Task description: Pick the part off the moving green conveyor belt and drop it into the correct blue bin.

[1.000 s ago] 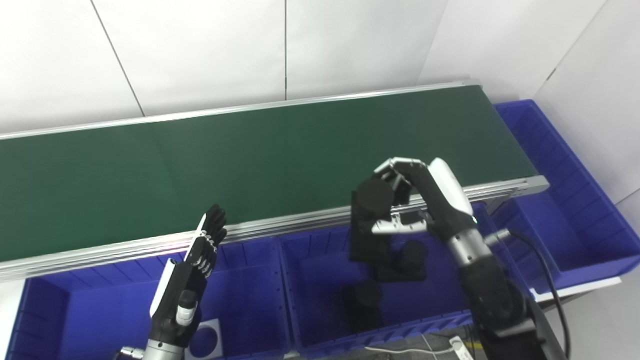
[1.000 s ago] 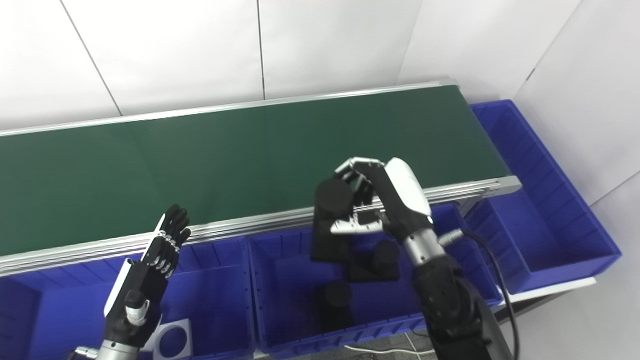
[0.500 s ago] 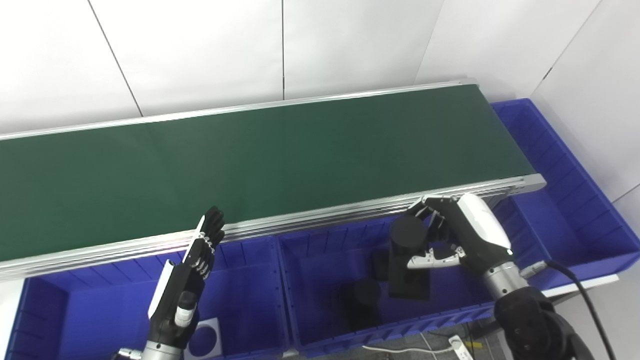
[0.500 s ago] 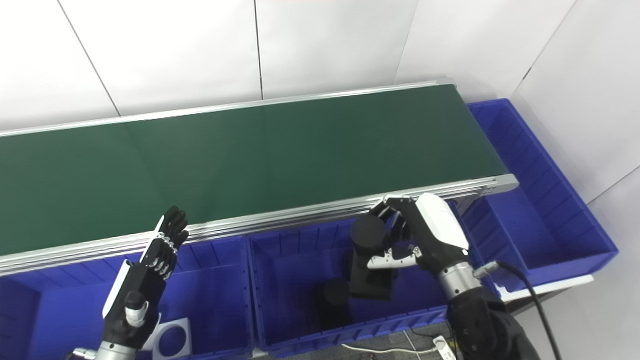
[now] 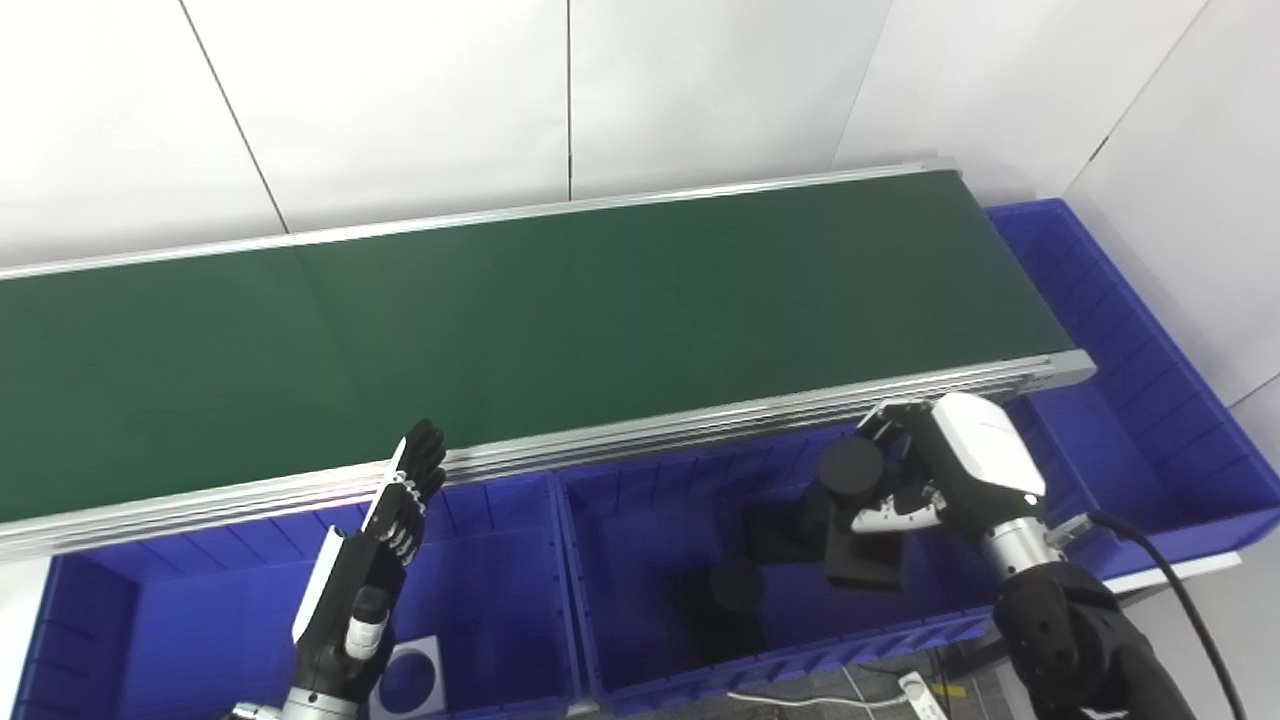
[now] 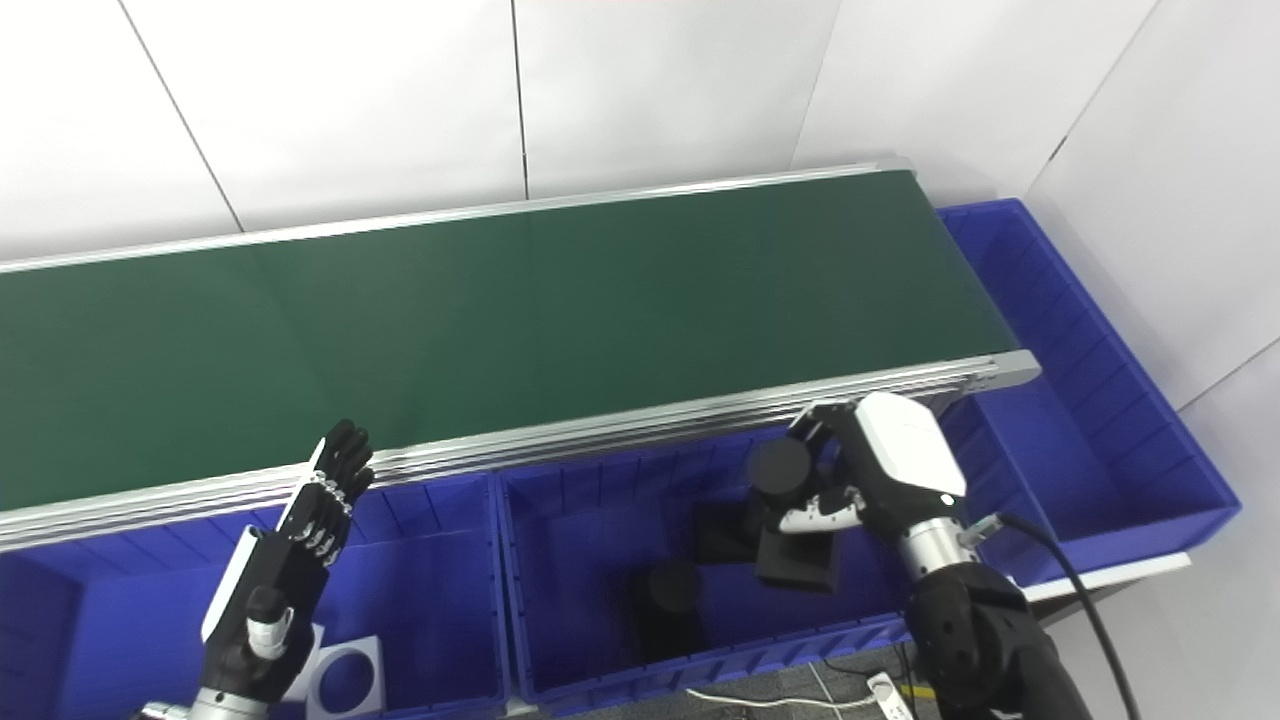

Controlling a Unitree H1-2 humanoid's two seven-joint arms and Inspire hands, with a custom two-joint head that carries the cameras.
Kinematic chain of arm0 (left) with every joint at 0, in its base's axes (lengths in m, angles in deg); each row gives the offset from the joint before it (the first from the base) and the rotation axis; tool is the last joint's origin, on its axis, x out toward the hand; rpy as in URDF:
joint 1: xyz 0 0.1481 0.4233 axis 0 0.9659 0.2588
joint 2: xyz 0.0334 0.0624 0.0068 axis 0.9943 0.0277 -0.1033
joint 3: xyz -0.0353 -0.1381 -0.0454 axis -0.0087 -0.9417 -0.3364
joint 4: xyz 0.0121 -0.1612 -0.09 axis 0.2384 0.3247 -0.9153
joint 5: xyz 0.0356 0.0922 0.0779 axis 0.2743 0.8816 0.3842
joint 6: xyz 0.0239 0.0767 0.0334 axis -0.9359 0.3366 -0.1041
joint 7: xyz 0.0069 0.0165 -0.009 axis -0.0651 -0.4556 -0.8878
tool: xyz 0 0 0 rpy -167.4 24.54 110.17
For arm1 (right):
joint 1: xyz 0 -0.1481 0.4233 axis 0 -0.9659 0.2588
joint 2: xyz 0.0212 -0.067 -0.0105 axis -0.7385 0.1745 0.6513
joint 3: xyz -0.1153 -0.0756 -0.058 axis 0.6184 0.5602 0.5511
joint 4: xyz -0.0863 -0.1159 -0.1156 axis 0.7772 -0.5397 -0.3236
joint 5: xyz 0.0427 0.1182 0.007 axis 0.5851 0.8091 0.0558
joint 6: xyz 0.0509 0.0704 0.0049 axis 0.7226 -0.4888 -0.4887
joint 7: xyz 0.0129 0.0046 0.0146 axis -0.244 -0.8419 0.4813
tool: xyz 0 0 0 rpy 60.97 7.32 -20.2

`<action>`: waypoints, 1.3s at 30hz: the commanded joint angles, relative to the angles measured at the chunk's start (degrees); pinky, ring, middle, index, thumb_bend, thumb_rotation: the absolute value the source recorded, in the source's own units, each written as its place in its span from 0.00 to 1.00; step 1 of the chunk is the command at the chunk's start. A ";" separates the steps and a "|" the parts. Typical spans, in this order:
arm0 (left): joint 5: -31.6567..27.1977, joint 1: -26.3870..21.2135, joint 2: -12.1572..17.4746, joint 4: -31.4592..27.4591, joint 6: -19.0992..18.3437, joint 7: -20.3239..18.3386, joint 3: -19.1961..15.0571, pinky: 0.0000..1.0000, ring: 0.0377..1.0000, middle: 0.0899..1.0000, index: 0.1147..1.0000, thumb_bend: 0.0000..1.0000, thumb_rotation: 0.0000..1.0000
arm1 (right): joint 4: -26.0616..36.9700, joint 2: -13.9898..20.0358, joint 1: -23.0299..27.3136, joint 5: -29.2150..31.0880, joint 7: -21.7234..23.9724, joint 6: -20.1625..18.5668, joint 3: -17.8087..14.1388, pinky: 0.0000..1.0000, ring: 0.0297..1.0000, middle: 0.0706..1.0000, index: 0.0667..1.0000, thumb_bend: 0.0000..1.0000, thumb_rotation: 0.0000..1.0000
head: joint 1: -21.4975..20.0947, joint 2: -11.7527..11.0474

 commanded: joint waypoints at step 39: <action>-1.84 0.01 -0.50 -0.89 1.65 -3.80 -2.33 1.00 1.00 1.00 1.00 0.87 0.99 | -4.79 6.35 0.67 -8.44 4.99 -8.90 -0.30 0.58 0.73 0.79 0.75 0.99 0.42 | 0.10 0.35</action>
